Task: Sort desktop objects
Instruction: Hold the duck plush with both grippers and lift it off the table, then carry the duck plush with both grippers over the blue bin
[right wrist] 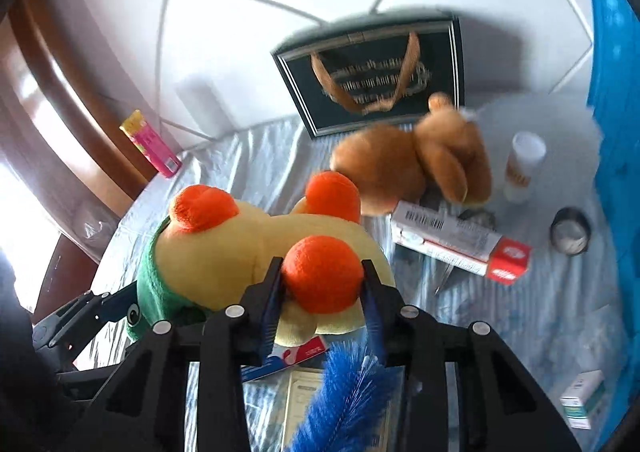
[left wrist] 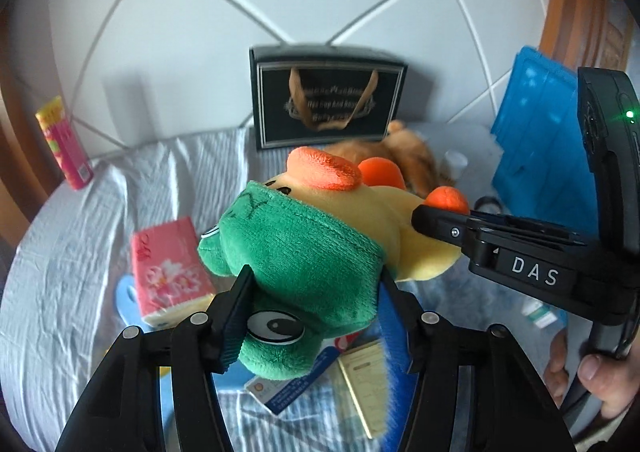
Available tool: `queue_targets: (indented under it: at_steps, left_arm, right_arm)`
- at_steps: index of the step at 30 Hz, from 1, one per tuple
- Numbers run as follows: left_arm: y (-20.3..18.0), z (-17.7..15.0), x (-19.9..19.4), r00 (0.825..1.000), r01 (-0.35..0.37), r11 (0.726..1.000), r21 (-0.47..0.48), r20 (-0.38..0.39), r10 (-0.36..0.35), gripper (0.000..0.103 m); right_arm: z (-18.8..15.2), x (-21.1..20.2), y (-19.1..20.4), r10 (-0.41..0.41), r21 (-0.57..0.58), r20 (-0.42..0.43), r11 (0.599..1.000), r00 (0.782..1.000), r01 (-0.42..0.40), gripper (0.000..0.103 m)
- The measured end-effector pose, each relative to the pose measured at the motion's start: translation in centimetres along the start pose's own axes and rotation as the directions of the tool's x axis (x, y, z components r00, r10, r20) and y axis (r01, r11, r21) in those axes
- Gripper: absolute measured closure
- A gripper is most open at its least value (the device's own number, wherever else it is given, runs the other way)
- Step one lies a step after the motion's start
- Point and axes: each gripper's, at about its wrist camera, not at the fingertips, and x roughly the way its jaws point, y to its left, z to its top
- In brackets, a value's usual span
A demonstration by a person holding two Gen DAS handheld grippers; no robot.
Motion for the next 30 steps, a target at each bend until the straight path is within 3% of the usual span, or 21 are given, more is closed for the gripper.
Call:
queue_targets:
  at_steps: [13,20,25,30]
  left_arm:
    - [-2.3,1.6,-10.0,0.988,-0.047,0.998,-0.034,0.146,0.052,0.046]
    - [-4.5,2.2,-15.7,0.964,-0.100,0.994,-0.042,0.244,0.108,0.046]
    - [-5.3,2.8,-19.0,0.952,-0.084,0.996,-0.012,0.294,0.084,0.046]
    - [-7.1,3.7,-22.3,0.937,-0.030,0.999,0.037,0.348,0.015,0.046]
  right_arm:
    - [1.8,-10.4,3.8,0.047,-0.132,0.115,0.991,0.992,-0.032,0.067]
    - [2.5,-16.4,5.5,0.092,-0.221,0.174,0.974,0.980,-0.052,0.067]
    - [2.6,-20.7,6.9,0.088,-0.248,0.232,0.968,0.969,-0.029,0.067]
    - [2.5,-25.5,7.9,0.018,-0.232,0.292,0.971,0.956,0.052,0.067]
